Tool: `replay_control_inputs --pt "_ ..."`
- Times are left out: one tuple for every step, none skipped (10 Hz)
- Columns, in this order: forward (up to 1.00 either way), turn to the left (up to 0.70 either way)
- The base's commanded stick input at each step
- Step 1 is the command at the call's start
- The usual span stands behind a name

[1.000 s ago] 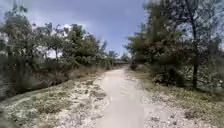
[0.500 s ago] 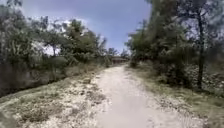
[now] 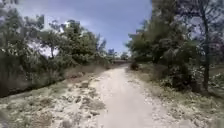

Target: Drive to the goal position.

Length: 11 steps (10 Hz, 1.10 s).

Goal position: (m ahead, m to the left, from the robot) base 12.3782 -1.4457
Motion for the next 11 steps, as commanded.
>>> replay_control_inputs --pt "0.5 0.13" --pt "0.5 0.35" --pt "0.5 0.34" --pt "0.5 0.0" --pt "0.5 0.0" --pt "0.5 0.0" --pt "0.5 0.0" --pt "0.5 0.0" --pt "0.5 0.0" --pt "0.5 0.0" --pt "0.5 0.0"
